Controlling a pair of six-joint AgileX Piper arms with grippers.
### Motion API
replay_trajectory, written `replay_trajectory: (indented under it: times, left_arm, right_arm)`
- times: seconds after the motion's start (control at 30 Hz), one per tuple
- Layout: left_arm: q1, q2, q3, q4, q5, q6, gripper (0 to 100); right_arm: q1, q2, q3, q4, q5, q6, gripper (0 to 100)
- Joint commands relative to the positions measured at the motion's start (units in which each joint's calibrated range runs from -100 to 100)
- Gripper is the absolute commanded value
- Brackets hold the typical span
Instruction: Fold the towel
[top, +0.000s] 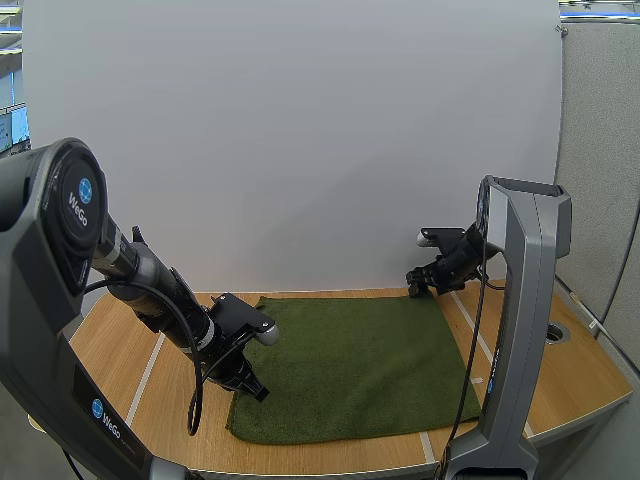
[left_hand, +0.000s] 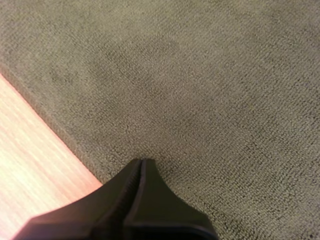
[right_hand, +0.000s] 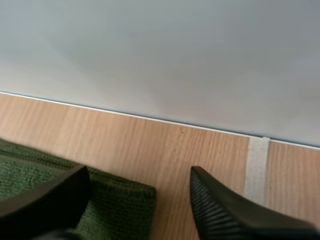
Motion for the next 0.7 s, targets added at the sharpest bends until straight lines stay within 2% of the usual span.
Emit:
replay_trajectory:
  times: [0.0, 0.1, 0.33, 0.43, 0.67]
  left_arm:
    - [-0.17, 0.16, 0.1, -0.81, 0.83, 0.03, 0]
    - [-0.17, 0.16, 0.1, -0.81, 0.83, 0.03, 0]
    - [-0.17, 0.16, 0.1, -0.81, 0.83, 0.03, 0]
    - [-0.17, 0.16, 0.1, -0.81, 0.83, 0.03, 0]
    - [-0.17, 0.16, 0.1, -0.68, 0.83, 0.03, 0]
  right_arm:
    - [-0.19, -0.51, 0.05, -1.21, 3.21, 0.66, 69]
    - [-0.19, -1.15, 0.05, -1.21, 3.21, 0.99, 51]
    - [-0.19, -2.94, 0.05, -0.6, 3.2, 1.45, 23]
    - [-0.19, -3.23, 0.05, -0.6, 4.41, 1.83, 2]
    - [-0.19, -3.47, 0.05, -0.48, 7.69, 2.37, 0]
